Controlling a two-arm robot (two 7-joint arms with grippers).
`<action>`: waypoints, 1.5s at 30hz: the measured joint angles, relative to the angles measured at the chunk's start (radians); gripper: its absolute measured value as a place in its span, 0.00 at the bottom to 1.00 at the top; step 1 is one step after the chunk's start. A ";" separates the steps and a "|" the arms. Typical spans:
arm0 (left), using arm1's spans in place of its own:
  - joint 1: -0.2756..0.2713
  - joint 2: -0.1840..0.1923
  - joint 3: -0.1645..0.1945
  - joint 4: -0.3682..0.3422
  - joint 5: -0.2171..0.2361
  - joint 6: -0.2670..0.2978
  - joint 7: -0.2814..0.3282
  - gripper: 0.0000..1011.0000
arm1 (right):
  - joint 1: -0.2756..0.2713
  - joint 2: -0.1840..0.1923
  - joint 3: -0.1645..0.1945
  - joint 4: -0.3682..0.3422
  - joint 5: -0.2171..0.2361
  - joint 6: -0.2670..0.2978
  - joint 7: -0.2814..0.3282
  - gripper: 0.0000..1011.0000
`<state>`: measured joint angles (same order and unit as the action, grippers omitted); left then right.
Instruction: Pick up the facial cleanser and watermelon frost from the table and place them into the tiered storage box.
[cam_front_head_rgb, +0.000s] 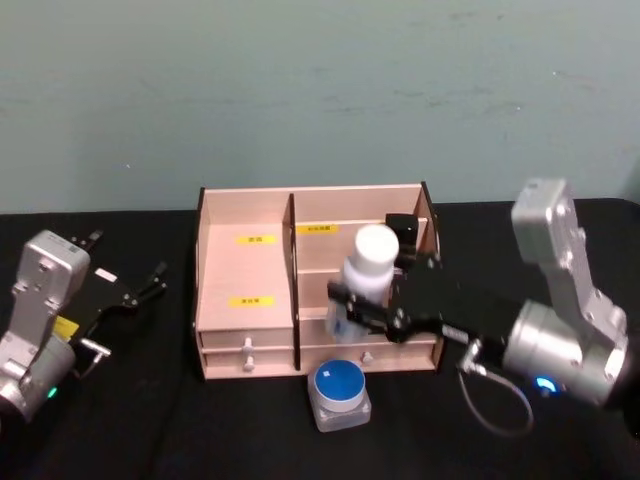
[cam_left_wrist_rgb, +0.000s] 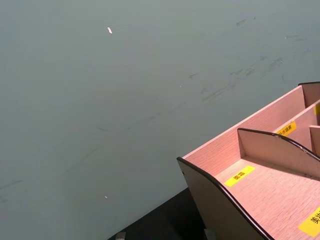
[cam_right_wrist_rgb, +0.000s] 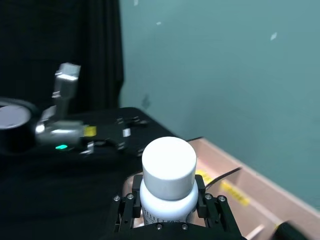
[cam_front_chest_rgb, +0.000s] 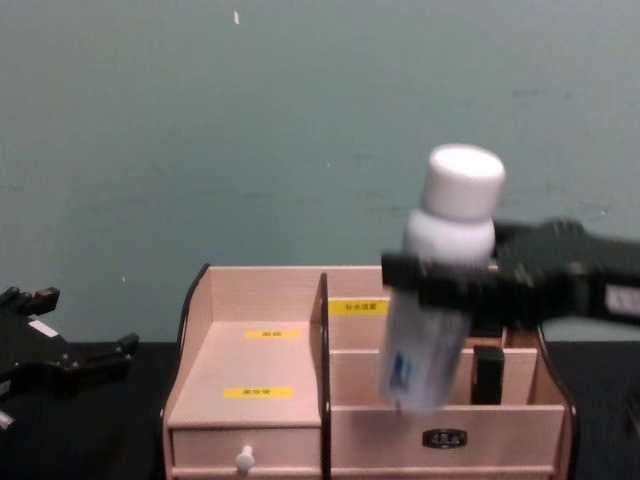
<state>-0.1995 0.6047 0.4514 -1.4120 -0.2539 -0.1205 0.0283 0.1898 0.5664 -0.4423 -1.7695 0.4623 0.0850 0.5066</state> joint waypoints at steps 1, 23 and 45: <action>0.000 0.000 0.000 0.000 0.000 0.000 0.000 1.00 | 0.013 -0.007 -0.001 0.010 -0.006 0.002 -0.007 0.59; 0.000 0.000 0.000 0.000 0.000 0.000 0.000 1.00 | 0.253 -0.176 -0.023 0.308 -0.084 -0.026 -0.039 0.59; 0.000 0.000 0.000 0.000 0.000 0.000 0.000 1.00 | 0.334 -0.246 -0.052 0.507 -0.107 -0.065 0.012 0.59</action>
<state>-0.1995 0.6047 0.4514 -1.4120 -0.2539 -0.1205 0.0283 0.5241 0.3209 -0.4939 -1.2623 0.3555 0.0199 0.5184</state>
